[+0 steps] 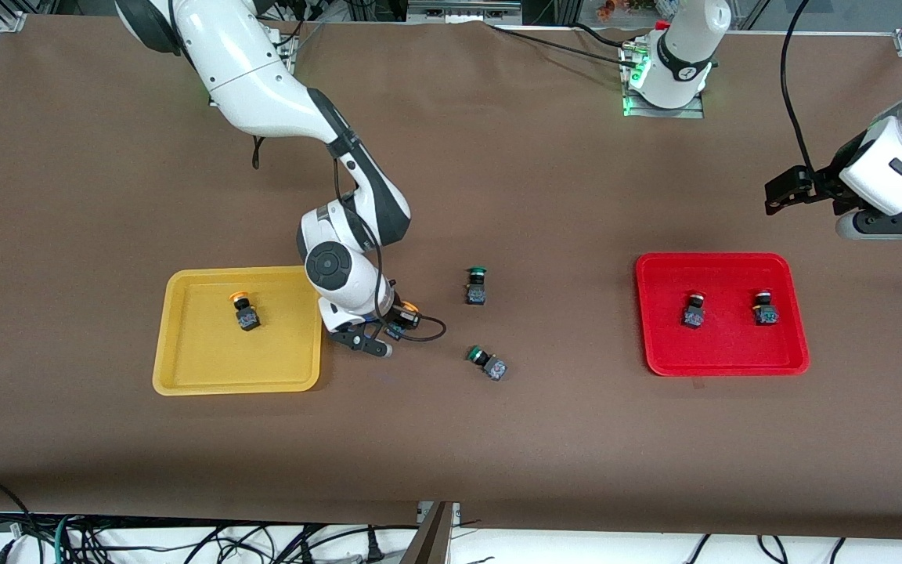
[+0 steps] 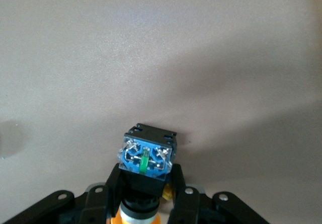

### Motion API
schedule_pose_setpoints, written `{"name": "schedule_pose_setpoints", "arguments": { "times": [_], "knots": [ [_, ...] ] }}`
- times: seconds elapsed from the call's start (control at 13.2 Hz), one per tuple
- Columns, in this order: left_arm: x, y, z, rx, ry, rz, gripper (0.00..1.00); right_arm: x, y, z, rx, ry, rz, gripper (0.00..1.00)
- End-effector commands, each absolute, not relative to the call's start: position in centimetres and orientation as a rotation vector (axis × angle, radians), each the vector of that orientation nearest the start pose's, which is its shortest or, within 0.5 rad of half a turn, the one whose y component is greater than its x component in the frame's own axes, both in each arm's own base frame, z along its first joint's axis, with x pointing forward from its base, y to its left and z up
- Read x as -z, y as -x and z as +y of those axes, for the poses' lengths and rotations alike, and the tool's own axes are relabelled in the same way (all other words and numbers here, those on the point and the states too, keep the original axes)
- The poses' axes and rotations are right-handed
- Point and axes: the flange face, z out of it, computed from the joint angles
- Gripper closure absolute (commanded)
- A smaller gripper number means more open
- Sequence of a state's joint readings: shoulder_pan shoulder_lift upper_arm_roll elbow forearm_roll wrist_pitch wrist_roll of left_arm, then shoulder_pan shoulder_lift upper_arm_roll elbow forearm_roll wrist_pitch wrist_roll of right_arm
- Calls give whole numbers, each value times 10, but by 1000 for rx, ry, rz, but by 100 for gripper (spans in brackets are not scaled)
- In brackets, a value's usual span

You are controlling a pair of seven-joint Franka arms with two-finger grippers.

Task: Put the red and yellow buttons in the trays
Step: 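Lower the yellow button into the yellow tray and open the right gripper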

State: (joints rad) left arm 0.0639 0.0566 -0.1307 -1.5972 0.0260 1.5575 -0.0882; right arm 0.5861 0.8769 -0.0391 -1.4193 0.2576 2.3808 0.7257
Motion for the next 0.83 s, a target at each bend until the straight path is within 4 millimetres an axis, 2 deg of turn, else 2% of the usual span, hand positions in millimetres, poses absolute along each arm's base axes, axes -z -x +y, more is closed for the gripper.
{"name": "schedule_pose_setpoints", "arguments": {
  "times": [0.0, 0.15, 0.23, 0.45, 0.6, 0.76],
  "knots": [
    [-586, -573, -30, -125, 3113, -47, 0, -176, -622, 380, -47, 2930, 482, 61],
    [-584, -575, -28, -130, 3114, -44, 0, -184, -626, 373, -86, 2951, 456, 61],
    [-585, -574, -28, -128, 3114, -47, 0, -197, -629, 367, -104, 2966, 416, 61],
    [-586, -574, -29, -125, 3114, -49, 0, -227, -641, 329, -171, 3029, 267, 61],
    [-587, -574, -28, -123, 3116, -49, 0, -247, -645, 295, -258, 3077, 161, 61],
    [-585, -575, -29, -128, 3116, -47, 0, -254, -650, 251, -328, 3113, 15, 59]
  ]
}}
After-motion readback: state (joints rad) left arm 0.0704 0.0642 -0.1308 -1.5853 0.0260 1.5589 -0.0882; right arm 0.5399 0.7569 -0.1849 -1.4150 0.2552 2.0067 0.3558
